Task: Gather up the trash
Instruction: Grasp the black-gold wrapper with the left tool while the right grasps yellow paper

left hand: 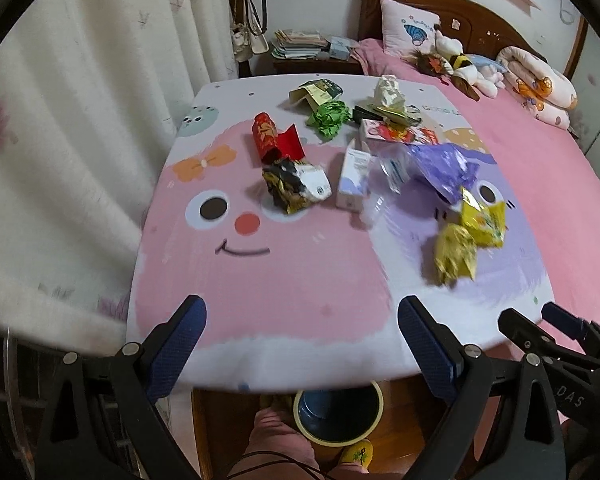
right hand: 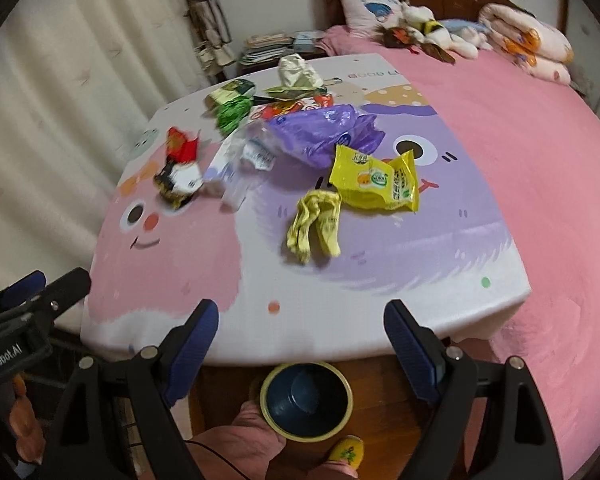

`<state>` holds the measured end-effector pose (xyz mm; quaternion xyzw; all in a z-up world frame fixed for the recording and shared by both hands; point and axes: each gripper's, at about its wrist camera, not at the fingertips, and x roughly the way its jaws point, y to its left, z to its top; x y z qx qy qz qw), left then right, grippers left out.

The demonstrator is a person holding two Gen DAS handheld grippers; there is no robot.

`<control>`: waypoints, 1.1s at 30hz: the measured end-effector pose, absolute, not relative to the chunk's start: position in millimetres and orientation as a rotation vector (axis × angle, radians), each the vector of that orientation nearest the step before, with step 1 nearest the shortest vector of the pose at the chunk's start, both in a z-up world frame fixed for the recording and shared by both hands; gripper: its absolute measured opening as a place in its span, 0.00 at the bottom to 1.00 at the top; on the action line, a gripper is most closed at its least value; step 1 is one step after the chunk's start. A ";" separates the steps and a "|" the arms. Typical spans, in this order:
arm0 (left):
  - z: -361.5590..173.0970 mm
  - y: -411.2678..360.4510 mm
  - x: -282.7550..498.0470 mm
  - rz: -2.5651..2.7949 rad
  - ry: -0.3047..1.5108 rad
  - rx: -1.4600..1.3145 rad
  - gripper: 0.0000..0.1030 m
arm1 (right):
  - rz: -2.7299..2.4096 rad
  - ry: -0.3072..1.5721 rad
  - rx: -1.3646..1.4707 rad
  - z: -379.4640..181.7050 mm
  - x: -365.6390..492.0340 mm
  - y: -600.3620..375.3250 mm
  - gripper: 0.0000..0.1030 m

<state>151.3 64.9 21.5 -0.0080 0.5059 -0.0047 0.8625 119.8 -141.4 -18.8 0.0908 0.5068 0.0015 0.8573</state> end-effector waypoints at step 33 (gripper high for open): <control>-118.1 82.7 389.8 -0.300 1.395 0.114 0.86 | -0.326 1.199 0.352 -113.5 226.5 -143.1 0.40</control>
